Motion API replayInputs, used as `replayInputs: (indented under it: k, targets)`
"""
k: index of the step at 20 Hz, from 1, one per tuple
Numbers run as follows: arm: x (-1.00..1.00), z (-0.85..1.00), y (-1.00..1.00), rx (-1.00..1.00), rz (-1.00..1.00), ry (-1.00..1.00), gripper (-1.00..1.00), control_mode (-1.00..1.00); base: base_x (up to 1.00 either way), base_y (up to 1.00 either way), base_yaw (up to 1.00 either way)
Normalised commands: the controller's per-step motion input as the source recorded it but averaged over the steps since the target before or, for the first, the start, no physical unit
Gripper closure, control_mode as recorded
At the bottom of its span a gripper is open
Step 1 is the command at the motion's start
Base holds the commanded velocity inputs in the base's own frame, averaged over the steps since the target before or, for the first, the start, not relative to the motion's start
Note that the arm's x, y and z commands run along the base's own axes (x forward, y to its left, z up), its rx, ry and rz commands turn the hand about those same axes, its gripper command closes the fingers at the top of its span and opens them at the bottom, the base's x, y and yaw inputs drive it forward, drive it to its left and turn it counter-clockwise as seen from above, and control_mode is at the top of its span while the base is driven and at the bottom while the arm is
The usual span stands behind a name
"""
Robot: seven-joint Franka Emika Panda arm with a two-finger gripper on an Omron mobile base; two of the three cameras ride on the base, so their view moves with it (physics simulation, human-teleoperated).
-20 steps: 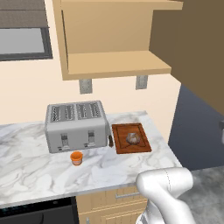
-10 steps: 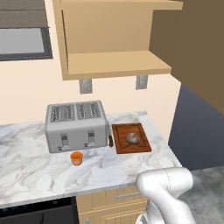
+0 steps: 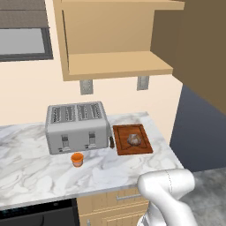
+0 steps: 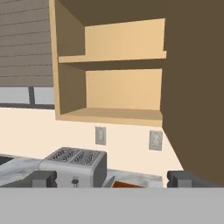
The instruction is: Pick the bread, place it on the cutting board, pick the jam, place it on the counter, and close the cabinet.
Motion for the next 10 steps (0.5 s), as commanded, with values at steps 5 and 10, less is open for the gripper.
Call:
replayInputs:
  k: [5,10]
  targets:
    - [-0.69,0.0,-0.72,0.02,0.0,-0.03,-1.0,-1.0,0.0,0.0,0.0]
    - [-0.31,0.0,-0.68,0.02,0.0,-0.03,-1.0,-1.0,0.0,0.0,0.0]
